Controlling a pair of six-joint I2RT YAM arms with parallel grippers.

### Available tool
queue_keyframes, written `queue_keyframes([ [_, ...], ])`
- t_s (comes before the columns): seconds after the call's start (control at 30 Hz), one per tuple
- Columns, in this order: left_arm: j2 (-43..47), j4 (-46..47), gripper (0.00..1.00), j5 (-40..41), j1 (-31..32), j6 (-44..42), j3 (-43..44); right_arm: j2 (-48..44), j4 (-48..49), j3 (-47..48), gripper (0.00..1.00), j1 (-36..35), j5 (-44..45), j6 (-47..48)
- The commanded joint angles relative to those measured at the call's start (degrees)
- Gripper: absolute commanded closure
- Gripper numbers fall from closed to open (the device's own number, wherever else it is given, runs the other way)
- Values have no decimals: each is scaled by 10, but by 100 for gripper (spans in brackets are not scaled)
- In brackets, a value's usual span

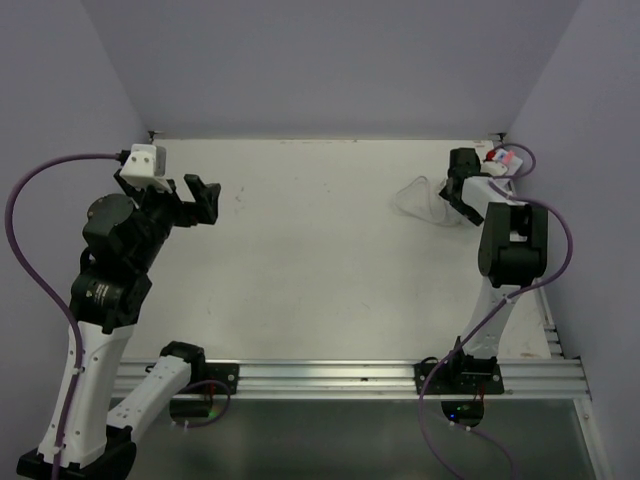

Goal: Pull the plug off the socket

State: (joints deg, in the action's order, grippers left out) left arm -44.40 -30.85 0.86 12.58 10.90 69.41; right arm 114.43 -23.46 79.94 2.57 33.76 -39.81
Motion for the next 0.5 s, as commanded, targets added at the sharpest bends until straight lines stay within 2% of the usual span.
queue_keyframes([
  [0.0, 0, 34, 0, 4, 5, -8, -6, 12, -11, 20, 1, 10, -21, 1],
  [0.3, 3, 36, 0, 2, 5, -6, -10, 11, 0, 14, 2, 12, -51, 35],
  [0.47, 9, 35, 0, 1, 5, -5, -9, 4, 3, 7, 19, 11, -62, 55],
])
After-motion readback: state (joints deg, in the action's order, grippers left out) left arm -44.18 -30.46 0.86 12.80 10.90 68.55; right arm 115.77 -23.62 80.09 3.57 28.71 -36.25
